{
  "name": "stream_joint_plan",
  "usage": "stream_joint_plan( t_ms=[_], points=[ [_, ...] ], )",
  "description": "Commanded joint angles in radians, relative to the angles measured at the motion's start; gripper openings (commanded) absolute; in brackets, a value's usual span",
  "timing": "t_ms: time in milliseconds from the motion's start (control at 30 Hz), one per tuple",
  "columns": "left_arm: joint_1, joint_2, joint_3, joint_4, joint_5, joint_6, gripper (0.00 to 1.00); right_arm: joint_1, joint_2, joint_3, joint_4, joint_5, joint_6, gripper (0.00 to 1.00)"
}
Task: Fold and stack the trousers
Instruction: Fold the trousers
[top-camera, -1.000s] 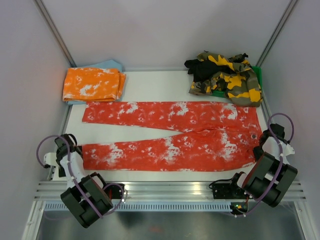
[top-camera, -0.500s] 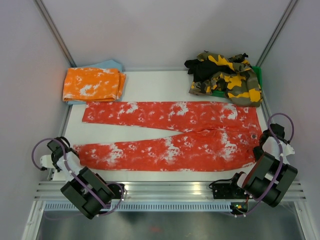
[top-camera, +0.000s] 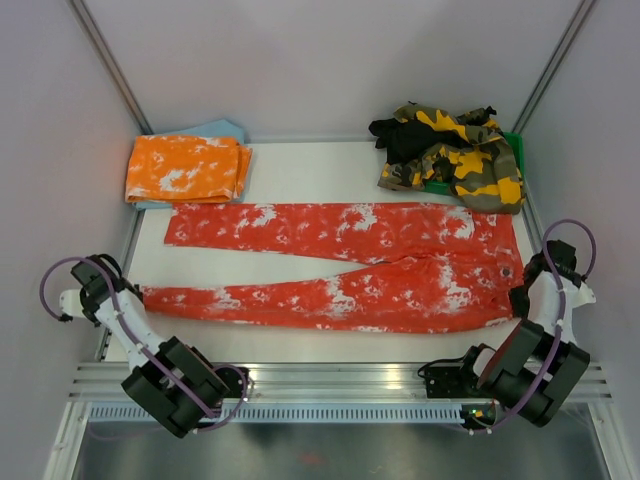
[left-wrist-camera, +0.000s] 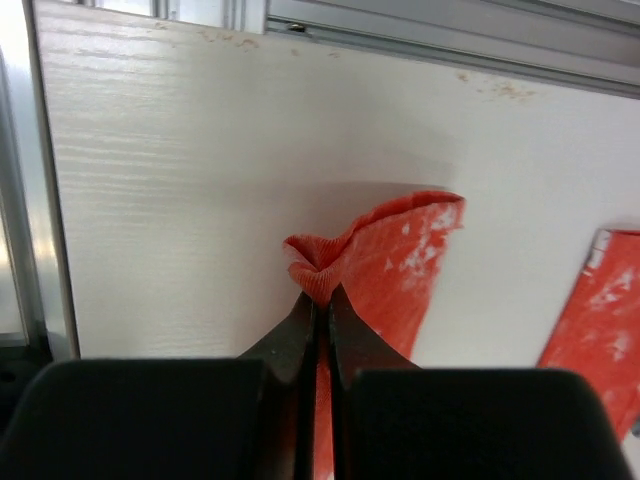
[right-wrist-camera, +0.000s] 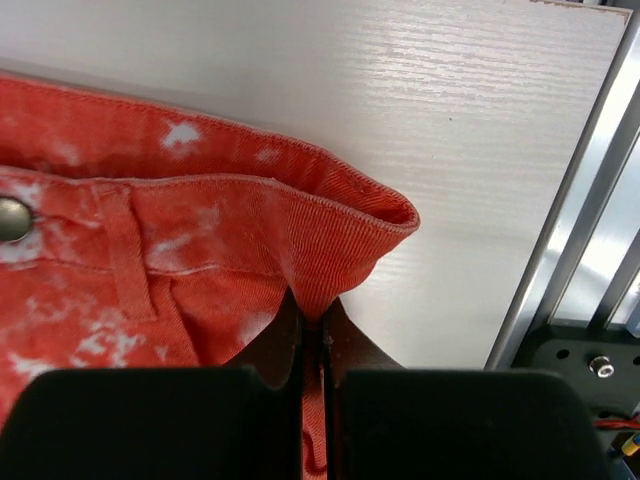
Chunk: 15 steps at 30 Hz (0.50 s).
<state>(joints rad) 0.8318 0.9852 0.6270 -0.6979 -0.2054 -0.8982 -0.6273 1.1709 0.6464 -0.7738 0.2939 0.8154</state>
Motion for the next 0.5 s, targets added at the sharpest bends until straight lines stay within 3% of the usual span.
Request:
stream_joint_plan(
  t_ms=[0, 167, 467],
  points=[
    [0.007, 0.039, 0.089, -0.025, 0.032, 0.045, 0.02, 0.001, -0.059, 0.087, -0.036, -0.012, 0.001, 0.0],
    [0.004, 0.059, 0.126, 0.018, 0.144, 0.065, 0.02, 0.012, -0.148, 0.13, 0.039, -0.179, -0.021, 0.0],
    [-0.092, 0.083, 0.348, -0.064, 0.149, 0.117, 0.02, 0.067, -0.126, 0.401, -0.042, -0.183, -0.061, 0.0]
  ],
)
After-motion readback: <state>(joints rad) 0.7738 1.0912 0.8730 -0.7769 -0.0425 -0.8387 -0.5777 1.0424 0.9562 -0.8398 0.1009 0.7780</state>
